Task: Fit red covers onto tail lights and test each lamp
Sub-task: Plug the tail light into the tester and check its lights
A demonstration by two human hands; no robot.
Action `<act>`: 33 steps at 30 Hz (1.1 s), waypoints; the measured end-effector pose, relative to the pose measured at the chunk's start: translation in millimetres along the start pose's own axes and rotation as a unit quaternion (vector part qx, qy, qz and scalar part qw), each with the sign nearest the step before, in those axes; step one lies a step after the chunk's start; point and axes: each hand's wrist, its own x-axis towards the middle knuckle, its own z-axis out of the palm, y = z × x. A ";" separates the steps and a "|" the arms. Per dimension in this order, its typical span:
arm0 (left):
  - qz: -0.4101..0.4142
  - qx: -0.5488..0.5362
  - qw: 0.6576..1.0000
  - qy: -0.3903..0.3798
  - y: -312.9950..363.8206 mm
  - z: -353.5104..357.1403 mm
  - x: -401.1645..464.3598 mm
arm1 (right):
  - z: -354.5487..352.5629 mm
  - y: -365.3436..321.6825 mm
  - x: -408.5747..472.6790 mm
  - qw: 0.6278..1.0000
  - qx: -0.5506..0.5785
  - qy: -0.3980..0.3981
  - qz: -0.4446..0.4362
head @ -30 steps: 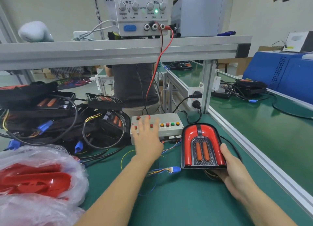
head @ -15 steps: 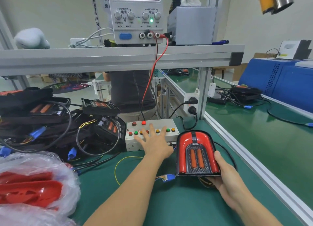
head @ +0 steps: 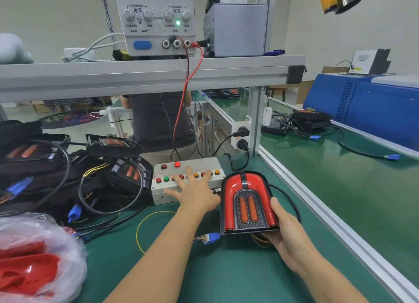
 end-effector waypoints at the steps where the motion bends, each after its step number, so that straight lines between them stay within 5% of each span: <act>1: 0.002 -0.003 1.000 -0.001 -0.6 0.6 0.8 | 0.0 0.0 0.5 1.000 0.004 0.001 -0.003; 27: 0.002 0.011 1.000 0.020 -2.6 5.4 5.6 | -4.1 8.5 -2.7 0.994 0.079 0.031 -0.062; 33: 0.066 0.109 0.989 0.076 -4.4 1.5 8.4 | -7.0 9.1 -2.8 0.995 0.083 0.024 -0.056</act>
